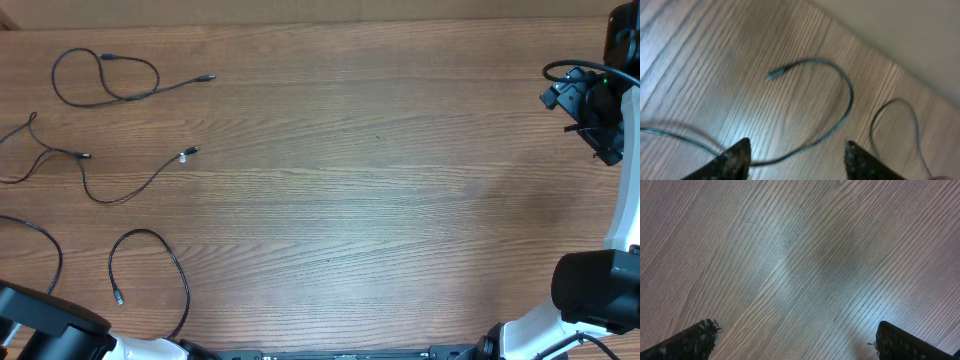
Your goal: Untangle cables
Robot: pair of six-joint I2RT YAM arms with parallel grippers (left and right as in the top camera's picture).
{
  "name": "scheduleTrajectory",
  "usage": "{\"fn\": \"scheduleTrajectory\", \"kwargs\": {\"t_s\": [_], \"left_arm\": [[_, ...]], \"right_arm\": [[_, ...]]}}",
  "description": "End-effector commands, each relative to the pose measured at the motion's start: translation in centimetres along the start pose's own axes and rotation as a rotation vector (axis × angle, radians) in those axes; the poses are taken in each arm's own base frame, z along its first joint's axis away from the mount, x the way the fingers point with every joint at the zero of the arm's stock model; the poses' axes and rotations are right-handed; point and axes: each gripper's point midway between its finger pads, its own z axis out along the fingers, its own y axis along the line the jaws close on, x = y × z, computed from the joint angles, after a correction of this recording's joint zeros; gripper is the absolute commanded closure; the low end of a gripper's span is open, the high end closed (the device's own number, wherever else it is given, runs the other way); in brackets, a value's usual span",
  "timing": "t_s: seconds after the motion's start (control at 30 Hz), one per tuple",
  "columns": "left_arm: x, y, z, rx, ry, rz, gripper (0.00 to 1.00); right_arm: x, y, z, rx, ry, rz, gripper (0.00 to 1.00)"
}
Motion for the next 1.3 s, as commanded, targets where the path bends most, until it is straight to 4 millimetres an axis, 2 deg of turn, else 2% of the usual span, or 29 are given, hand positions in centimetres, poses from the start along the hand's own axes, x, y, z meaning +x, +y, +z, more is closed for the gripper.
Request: {"fn": "scheduleTrajectory", "kwargs": {"t_s": [0.0, 0.13, 0.27, 0.33, 0.4, 0.47, 0.57, 0.7, 0.9, 1.1, 1.27], "left_arm": [[3.4, -0.8, -0.3, 0.067, 0.182, 0.174, 0.36], [8.0, -0.8, -1.2, 0.12, 0.36, 0.382, 0.38], [12.3, 1.2, -1.8, 0.032, 0.456, 0.5, 0.35], [14.7, 2.3, -2.0, -0.007, 0.508, 0.542, 0.3], [16.8, 3.3, -2.2, -0.048, 0.551, 0.565, 0.27], [19.0, 4.3, -2.2, -0.095, 0.584, 0.551, 0.3], [21.7, 6.4, -1.9, -0.187, 0.602, 0.517, 0.27], [23.1, 9.1, -0.9, -0.311, 0.546, 0.442, 0.23], [25.5, 9.2, 0.6, -0.255, 0.53, 0.502, 0.25], [26.4, 9.9, 2.2, -0.233, 0.488, 0.502, 0.26], [26.8, 10.6, 3.2, -0.223, 0.474, 0.468, 0.37]], "right_arm": [[0.0, -0.1, 0.0, 0.0, 0.001, -0.003, 0.0], [0.0, -0.1, 0.1, 0.001, 0.001, -0.003, 0.0], [0.0, -0.1, 0.1, 0.001, 0.001, -0.003, 0.0], [0.0, -0.1, 0.0, 0.001, 0.001, -0.003, 0.0], [0.0, -0.1, 0.0, 0.001, 0.001, -0.002, 0.0], [0.0, -0.1, 0.1, 0.001, 0.001, -0.002, 0.0], [0.0, -0.1, 0.0, 0.001, 0.001, -0.003, 0.0], [0.0, -0.1, 0.0, 0.001, 0.001, -0.002, 0.0], [0.0, -0.1, 0.0, 0.0, 0.001, -0.003, 0.0], [0.0, -0.1, 0.0, 0.0, 0.001, -0.003, 0.0], [0.0, -0.1, 0.1, 0.001, 0.001, -0.002, 0.0]]}}
